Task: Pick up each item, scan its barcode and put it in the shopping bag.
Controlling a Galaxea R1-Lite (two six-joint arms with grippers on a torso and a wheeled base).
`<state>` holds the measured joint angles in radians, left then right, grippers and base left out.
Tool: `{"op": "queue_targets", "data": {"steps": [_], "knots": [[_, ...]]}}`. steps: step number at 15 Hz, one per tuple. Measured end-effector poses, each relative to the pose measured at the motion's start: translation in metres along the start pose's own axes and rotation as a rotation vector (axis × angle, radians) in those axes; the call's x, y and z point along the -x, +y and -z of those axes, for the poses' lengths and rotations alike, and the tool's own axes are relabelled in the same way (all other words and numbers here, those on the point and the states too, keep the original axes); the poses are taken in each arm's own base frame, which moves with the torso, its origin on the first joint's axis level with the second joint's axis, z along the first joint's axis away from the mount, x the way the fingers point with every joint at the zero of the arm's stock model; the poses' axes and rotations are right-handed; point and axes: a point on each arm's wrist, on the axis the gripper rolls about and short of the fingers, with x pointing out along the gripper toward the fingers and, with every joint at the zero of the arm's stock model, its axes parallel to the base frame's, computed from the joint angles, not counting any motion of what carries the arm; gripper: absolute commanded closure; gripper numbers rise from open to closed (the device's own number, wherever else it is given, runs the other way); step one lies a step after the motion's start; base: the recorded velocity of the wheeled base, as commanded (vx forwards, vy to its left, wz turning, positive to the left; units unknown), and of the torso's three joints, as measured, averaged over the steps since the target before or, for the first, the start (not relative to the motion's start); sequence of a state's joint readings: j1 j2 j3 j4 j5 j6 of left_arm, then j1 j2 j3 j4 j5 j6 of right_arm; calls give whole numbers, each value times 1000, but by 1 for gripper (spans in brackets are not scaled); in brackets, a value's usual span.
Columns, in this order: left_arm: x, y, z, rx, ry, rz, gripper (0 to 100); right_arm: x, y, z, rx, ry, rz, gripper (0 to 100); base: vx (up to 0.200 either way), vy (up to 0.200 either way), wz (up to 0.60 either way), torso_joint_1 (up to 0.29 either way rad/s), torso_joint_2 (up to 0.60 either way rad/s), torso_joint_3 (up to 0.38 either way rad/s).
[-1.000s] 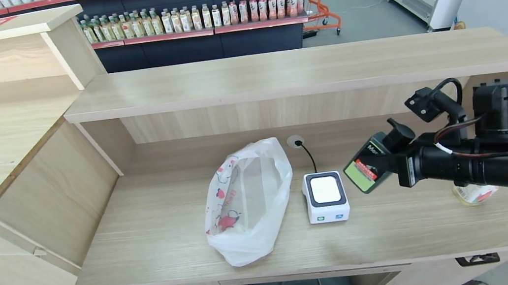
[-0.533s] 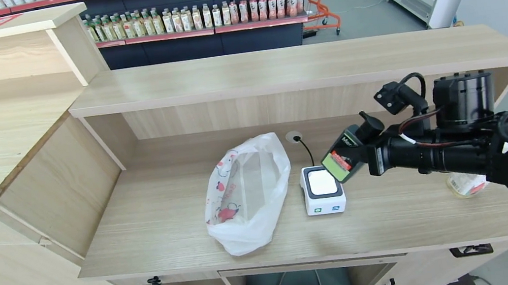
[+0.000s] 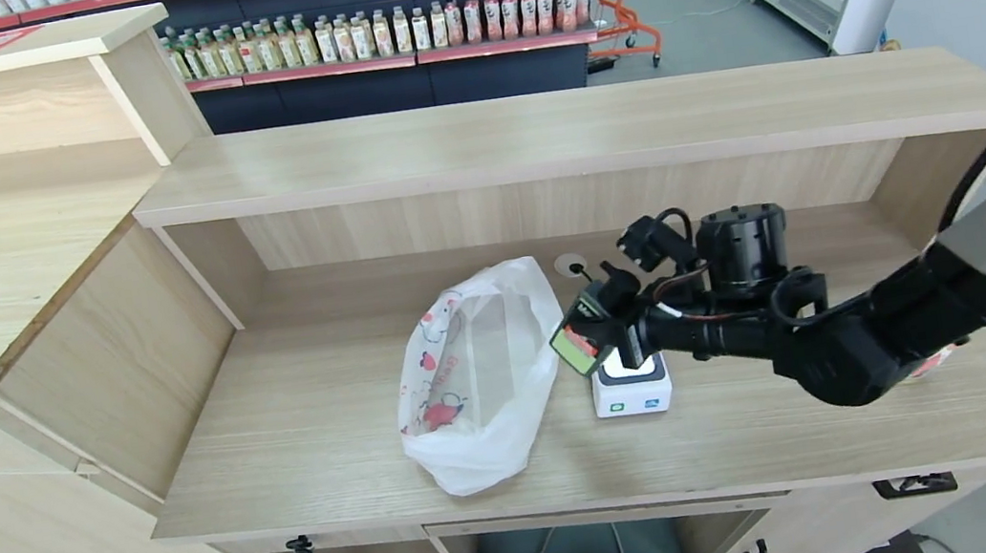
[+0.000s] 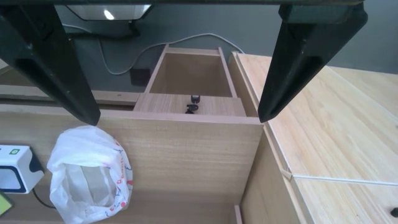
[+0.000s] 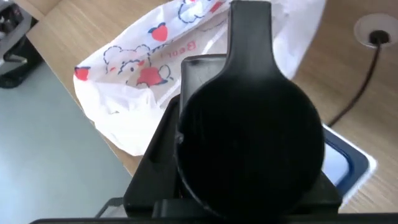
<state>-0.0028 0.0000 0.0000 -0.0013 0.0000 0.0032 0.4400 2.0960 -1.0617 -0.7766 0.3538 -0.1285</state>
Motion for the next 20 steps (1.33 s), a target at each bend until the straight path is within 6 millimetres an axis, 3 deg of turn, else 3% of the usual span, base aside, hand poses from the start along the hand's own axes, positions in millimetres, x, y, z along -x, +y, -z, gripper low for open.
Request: {"op": "queue_targets", "data": {"steps": [6, 8, 11, 12, 16, 18, 20], "knots": [[0, 0, 0, 0, 0, 0, 0, -81, 23, 19, 213, -30, -81, 100, 0, 0, 0, 0, 0, 0], [0, 0, 0, 0, 0, 0, 0, -103, 29, 19, 269, -46, -88, 100, 0, 0, 0, 0, 0, 0], [0, 0, 0, 0, 0, 0, 0, -129, 36, 35, 363, 1, -116, 100, 0, 0, 0, 0, 0, 0], [0, 0, 0, 0, 0, 0, 0, -133, 37, 40, 367, 6, -120, 0, 0, 0, 0, 0, 0, 0], [0, 0, 0, 0, 0, 0, 0, -136, 32, 49, 324, 24, -116, 0, 0, 0, 0, 0, 0, 0], [0, 0, 0, 0, 0, 0, 0, -129, 26, 34, 173, 8, -99, 0, 0, 0, 0, 0, 0, 0], [0, 0, 0, 0, 0, 0, 0, -113, 23, 6, -8, -20, -86, 0, 0, 0, 0, 0, 0, 0]]}}
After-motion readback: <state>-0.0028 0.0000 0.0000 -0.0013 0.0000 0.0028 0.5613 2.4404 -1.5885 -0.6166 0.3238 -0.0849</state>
